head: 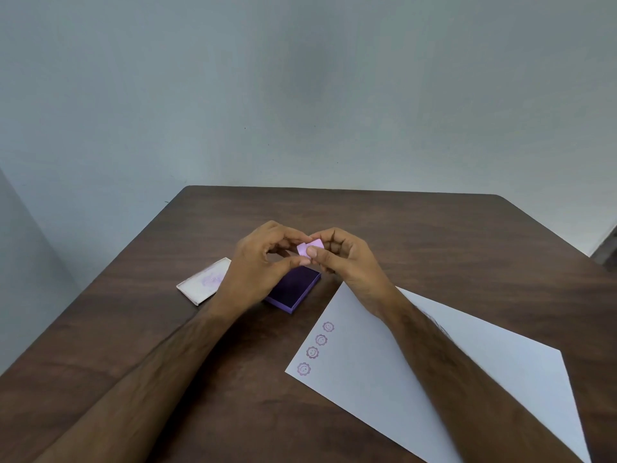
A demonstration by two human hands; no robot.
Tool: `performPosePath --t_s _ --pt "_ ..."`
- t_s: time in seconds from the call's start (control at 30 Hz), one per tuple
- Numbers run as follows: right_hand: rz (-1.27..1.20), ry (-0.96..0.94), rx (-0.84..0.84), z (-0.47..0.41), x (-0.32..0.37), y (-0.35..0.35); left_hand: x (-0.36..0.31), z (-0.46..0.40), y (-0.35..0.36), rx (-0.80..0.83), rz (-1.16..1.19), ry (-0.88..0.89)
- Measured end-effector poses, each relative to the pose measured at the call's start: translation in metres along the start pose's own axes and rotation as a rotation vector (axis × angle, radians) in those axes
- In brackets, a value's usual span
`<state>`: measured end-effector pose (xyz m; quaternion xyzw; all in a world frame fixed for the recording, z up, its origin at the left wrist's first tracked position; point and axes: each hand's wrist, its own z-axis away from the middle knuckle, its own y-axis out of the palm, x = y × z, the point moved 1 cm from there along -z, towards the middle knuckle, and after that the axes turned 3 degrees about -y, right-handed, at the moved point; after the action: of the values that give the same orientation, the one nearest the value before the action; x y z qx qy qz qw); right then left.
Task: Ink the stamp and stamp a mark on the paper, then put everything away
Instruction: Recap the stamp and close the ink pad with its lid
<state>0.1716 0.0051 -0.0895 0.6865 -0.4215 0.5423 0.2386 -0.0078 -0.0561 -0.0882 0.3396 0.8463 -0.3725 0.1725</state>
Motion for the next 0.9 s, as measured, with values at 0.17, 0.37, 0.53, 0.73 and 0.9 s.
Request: performPosePath --t_s 0.17,0.37,0.53,0.73,0.9 --pt "-0.012 0.002 -0.077 -0.002 0.000 -0.007 0.010 -0.003 -0.001 -0.031 0.017 -0.137" --pt "0.146 0.032 -0.100 -0.004 -0.003 -0.010 0.036 -0.005 -0.016 -0.062 -0.105 -0.286" --pt "0.259 0.032 -0.068 -0.002 -0.001 -0.008 0.047 -0.004 -0.020 -0.043 -0.173 -0.350" --pt "0.435 0.048 -0.067 -0.003 -0.002 -0.007 0.052 -0.005 -0.016 0.041 -0.404 -0.459" --pt "0.528 0.059 -0.031 -0.006 -0.002 -0.007 0.055 -0.003 -0.017 0.059 -0.382 -0.469"
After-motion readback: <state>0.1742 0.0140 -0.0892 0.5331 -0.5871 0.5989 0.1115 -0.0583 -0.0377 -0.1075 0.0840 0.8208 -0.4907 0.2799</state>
